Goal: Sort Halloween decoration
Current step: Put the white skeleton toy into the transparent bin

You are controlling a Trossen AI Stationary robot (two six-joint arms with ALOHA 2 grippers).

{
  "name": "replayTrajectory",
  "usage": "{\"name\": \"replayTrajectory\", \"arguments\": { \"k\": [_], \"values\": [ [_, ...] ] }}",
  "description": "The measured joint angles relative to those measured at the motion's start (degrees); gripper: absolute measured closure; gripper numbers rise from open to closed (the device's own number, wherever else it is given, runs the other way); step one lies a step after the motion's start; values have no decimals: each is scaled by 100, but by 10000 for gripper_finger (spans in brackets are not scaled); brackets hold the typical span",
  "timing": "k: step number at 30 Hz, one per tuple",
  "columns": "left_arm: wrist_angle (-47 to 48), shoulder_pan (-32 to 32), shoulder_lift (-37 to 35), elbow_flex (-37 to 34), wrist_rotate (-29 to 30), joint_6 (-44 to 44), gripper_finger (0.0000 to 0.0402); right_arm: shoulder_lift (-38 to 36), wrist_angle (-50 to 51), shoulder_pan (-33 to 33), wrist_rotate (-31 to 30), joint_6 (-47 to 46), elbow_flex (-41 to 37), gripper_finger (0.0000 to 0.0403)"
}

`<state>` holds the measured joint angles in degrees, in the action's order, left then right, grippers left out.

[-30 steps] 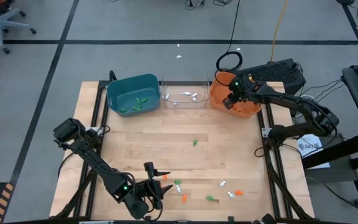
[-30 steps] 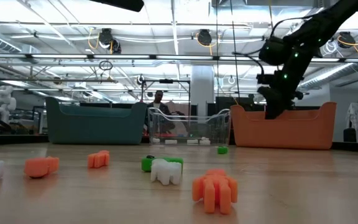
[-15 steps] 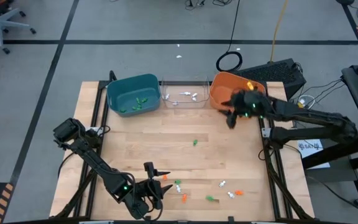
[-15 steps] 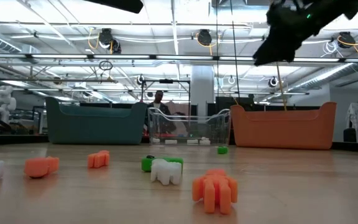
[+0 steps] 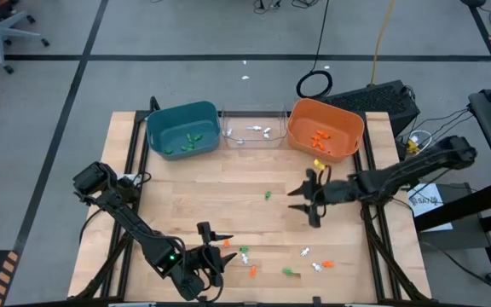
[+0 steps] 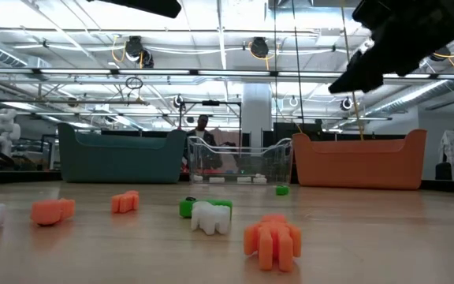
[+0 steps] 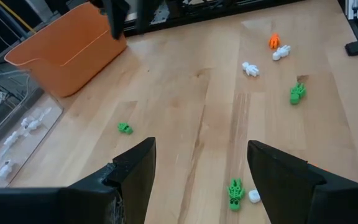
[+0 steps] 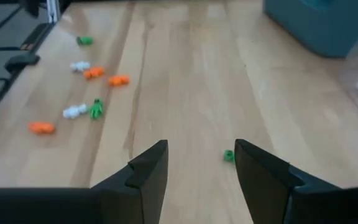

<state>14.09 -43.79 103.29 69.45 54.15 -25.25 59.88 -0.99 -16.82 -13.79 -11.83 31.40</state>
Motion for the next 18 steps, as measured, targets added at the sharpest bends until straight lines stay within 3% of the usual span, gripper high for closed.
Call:
{"name": "replayTrajectory", "arguments": {
  "k": [10,18],
  "values": [
    [299,13,215,-52,-502,-765,151,1998,-1871,-836,42,-116,-57,232],
    [301,20,249,-238,-890,-1184,151,2721,-1922,-1196,46,-208,258,232]
  ]
}}
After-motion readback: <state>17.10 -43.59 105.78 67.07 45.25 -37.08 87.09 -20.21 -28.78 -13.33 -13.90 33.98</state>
